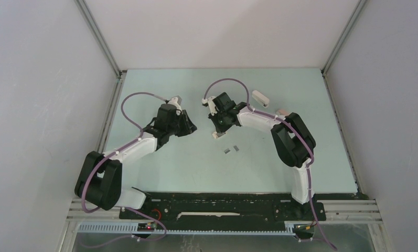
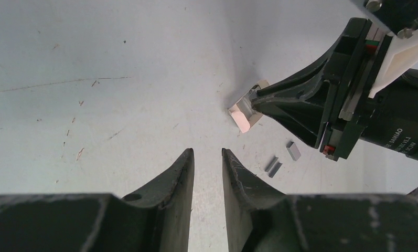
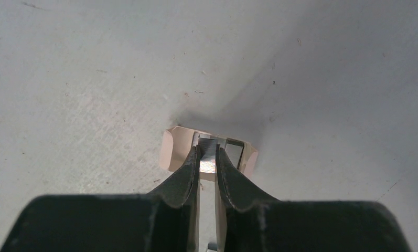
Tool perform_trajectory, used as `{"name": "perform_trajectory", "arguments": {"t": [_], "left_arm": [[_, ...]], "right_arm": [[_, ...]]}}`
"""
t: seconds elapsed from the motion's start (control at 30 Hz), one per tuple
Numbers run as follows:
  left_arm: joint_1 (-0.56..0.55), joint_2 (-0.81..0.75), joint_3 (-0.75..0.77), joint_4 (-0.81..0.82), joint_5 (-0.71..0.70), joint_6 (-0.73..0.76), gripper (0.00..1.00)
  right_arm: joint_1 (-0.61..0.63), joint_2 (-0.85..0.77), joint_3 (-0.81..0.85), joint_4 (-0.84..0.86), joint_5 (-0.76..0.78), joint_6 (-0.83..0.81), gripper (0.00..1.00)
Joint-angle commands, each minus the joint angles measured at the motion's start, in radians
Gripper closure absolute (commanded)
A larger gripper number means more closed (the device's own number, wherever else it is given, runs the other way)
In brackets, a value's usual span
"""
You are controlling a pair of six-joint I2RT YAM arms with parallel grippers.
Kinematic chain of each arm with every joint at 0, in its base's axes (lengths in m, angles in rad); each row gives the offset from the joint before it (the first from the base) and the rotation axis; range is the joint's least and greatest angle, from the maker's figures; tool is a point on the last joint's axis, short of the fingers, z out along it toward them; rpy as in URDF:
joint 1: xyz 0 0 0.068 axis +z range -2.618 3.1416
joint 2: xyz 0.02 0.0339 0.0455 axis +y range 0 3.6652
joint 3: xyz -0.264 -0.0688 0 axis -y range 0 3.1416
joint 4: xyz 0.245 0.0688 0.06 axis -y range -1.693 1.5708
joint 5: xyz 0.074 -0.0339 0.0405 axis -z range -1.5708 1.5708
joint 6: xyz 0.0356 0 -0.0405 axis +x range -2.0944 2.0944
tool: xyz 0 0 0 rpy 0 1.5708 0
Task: Unload the staples from the stapler
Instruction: Adjust the staple in the staple box.
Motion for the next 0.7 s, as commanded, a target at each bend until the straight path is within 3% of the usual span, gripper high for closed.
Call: {"name": "perform_trajectory", "arguments": {"t": [0.0,0.67], "left_arm": [[0.005,-0.032,-0.018,0.023,-0.009,-0.011,0.68],[0.007,-0.035,-0.024,0.054,-0.009,-0.014,0.68]], "right_arm": [[0.001,-0.003,-0.005,0.019,0.012,0.022,0.96],[0.000,0.021,-0.016,0.027,0.008,0.027,0.94]]}}
